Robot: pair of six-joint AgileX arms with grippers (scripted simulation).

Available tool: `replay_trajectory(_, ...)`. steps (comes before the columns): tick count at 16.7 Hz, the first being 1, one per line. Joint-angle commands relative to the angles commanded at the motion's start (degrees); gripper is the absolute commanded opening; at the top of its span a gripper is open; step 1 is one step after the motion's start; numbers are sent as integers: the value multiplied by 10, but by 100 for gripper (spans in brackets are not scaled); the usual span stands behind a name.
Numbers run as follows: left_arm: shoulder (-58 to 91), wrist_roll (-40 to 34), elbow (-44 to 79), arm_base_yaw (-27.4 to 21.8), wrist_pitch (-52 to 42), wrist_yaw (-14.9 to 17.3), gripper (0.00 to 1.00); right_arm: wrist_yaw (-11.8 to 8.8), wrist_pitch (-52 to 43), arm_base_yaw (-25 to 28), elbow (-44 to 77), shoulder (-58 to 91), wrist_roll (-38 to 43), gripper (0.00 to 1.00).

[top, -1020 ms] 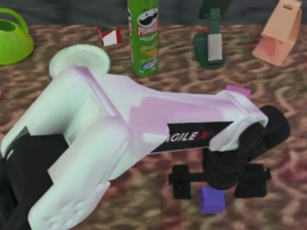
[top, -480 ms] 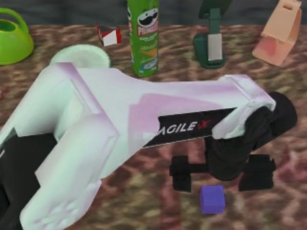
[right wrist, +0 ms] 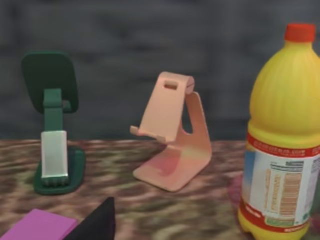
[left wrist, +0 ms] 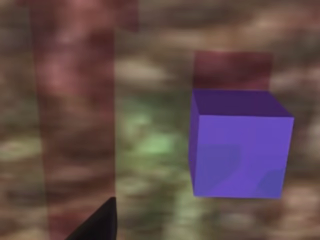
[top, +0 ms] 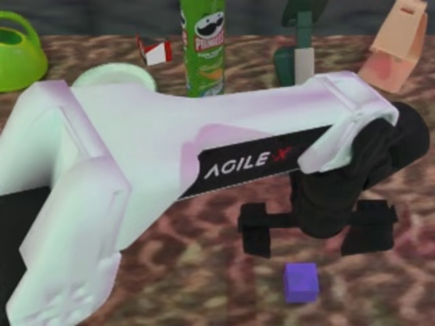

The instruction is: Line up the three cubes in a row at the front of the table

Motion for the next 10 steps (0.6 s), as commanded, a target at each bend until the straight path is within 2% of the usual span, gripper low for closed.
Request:
replay_trajectory(5,-52,11,-49,28,31,-3,100,-1,-39,11,56,55,-26,100)
replay_trajectory(10,-242,54,-211,127,130,-6,100,-1,-159,39,256,257,-107,100)
